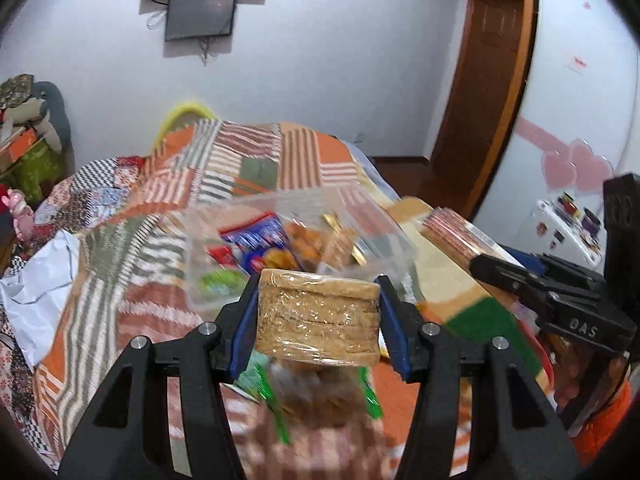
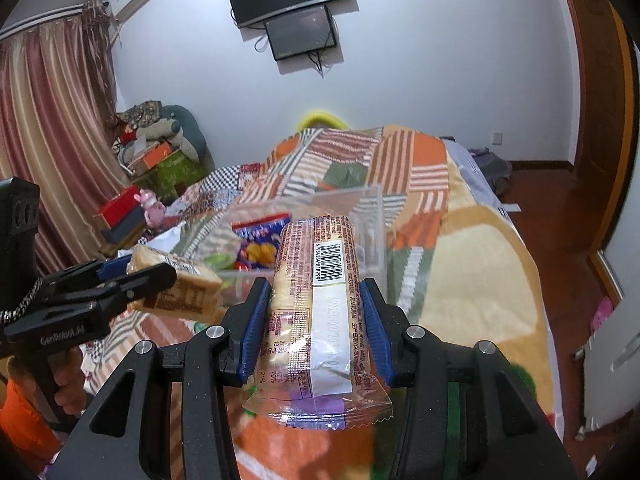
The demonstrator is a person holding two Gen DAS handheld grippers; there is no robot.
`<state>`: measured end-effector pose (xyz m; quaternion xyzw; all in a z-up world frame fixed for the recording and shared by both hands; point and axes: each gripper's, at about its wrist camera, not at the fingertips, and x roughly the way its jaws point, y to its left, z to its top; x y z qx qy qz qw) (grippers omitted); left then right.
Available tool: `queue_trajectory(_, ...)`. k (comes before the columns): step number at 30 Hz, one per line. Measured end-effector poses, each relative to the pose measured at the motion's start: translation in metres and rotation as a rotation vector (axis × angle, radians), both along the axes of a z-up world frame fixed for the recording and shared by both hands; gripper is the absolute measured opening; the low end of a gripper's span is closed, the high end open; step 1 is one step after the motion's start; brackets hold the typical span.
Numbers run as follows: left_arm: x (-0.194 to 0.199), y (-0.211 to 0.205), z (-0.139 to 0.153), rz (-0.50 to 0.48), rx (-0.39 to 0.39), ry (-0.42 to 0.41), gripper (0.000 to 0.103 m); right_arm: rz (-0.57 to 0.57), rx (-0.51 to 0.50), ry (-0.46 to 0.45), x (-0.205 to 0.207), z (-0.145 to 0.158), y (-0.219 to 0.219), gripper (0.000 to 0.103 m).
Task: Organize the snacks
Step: 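Lower the bread cake into the box with the left while the right drops the biscuit roll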
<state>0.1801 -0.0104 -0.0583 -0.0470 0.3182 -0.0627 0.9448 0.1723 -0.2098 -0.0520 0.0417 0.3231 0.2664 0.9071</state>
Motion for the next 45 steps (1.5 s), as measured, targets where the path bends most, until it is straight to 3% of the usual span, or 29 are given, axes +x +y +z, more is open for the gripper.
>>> queue_trajectory(7,0.04,0.035,0.006,0.084,-0.012,-0.027,0.055,0.015,0.013,-0.021,0.023,0.005,0.02,0.042)
queue_trajectory(11,0.064,0.047,0.003,0.13,0.03,-0.03,0.055,0.025,0.019,-0.019,0.039,0.004,0.033,0.042)
queue_trajectory(27,0.144,0.067,-0.031,0.181,-0.014,0.028,0.055,0.069,-0.049,0.055,0.097,-0.02,0.091,0.042)
queue_trajectory(37,0.15,0.076,-0.055,0.202,-0.029,0.087,0.055,0.091,-0.111,0.109,0.11,-0.038,0.107,0.042)
queue_trajectory(45,0.14,0.068,-0.067,0.171,0.012,0.146,0.056,0.09,-0.143,0.134,0.106,-0.044,0.106,0.043)
